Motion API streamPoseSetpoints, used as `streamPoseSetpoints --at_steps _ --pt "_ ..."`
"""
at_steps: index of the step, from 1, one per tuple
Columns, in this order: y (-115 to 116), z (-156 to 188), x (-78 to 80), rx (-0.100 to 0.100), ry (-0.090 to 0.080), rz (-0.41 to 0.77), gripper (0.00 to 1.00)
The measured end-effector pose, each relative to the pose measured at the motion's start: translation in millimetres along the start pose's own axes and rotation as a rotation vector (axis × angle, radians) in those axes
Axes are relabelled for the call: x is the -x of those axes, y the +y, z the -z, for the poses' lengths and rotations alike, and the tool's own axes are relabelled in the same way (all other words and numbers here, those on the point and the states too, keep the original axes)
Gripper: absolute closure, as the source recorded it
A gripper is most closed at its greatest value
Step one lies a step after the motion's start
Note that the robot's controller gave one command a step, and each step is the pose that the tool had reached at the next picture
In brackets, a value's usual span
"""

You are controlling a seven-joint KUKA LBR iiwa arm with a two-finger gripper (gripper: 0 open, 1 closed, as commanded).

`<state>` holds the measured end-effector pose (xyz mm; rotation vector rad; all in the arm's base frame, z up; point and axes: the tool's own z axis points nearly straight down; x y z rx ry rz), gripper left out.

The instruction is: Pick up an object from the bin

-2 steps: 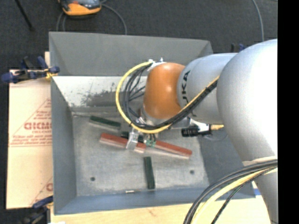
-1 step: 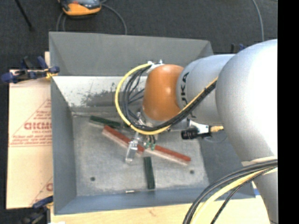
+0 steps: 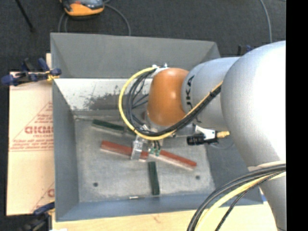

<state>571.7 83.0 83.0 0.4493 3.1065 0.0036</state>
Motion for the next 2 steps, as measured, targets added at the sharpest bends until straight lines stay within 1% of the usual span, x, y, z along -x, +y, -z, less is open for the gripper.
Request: streamPoseSetpoints --at_steps 1,2 --pt "0.0 0.0 0.0 0.000 0.000 -0.001 1.00" --pt "-5.3 167.3 3.1 0.001 -0.006 0.028 1.00"
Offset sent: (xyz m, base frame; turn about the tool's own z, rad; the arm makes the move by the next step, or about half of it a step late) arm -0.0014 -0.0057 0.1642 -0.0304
